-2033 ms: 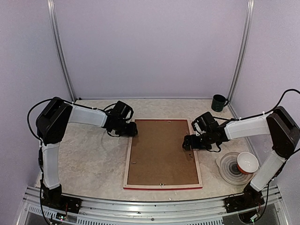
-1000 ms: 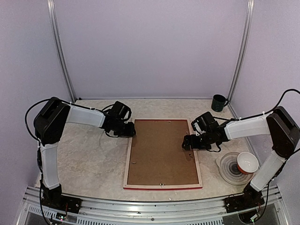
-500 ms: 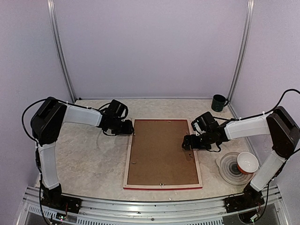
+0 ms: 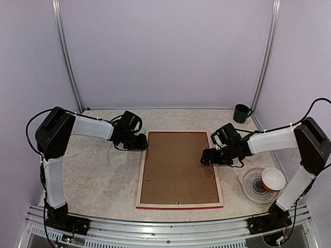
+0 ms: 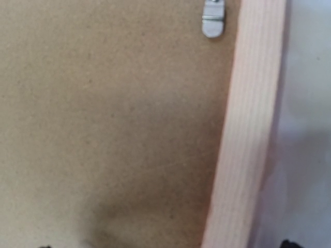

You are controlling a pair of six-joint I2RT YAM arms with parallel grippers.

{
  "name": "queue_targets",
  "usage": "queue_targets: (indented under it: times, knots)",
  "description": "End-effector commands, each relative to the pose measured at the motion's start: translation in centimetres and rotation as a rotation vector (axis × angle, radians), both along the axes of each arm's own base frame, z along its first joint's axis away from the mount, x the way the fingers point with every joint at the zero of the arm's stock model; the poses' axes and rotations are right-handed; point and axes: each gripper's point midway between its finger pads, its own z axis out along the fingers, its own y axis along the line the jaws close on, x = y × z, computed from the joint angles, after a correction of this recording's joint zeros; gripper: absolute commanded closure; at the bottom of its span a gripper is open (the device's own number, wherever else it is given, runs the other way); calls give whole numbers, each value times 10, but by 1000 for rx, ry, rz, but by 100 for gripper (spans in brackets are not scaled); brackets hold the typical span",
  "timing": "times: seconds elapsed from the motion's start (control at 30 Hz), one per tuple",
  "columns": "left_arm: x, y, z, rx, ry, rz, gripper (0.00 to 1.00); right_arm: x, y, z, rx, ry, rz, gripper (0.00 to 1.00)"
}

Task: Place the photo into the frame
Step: Press the fastener onto the backboard.

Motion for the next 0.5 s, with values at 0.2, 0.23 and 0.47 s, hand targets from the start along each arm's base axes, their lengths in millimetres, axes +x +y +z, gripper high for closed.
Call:
queue_targets:
  times: [0.2, 0.23, 0.47]
  knots:
    - [5, -4, -10, 107, -4, -4, 55, 3, -1, -4, -4, 7, -1, 4]
    - [4, -4, -11, 118, -1, -6, 56, 3, -1, -3, -5, 6, 1, 4]
    - [2, 0, -11, 148, -7, 5, 57, 3, -2, -5, -11, 6, 2, 4]
